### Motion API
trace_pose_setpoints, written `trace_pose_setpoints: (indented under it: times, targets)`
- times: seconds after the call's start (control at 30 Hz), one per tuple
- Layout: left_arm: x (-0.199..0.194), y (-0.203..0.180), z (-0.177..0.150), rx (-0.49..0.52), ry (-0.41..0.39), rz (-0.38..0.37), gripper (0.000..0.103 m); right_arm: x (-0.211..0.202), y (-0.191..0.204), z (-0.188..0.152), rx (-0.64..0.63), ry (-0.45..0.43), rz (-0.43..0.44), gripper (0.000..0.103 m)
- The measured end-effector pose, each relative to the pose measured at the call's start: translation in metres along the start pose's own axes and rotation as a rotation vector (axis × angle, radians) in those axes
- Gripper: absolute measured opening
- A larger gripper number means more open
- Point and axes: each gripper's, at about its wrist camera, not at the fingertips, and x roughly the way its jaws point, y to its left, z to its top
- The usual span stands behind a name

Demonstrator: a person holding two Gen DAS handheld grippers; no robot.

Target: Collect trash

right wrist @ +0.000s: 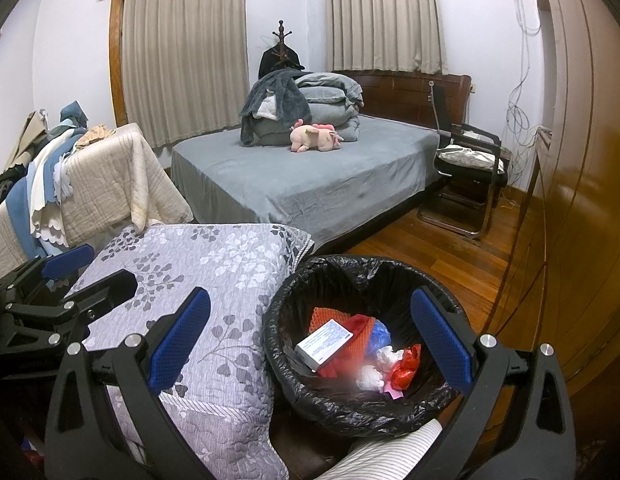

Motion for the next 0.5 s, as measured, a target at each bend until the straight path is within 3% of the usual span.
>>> trace_pose_setpoints:
  times: [0.5]
  targets:
    - [-0.0008, 0.0019, -0.0010, -0.002, 0.003, -0.001, 0.097, 0.0001, 0.0006, 0.0013, -0.001, 0.003, -0.001, 0.098]
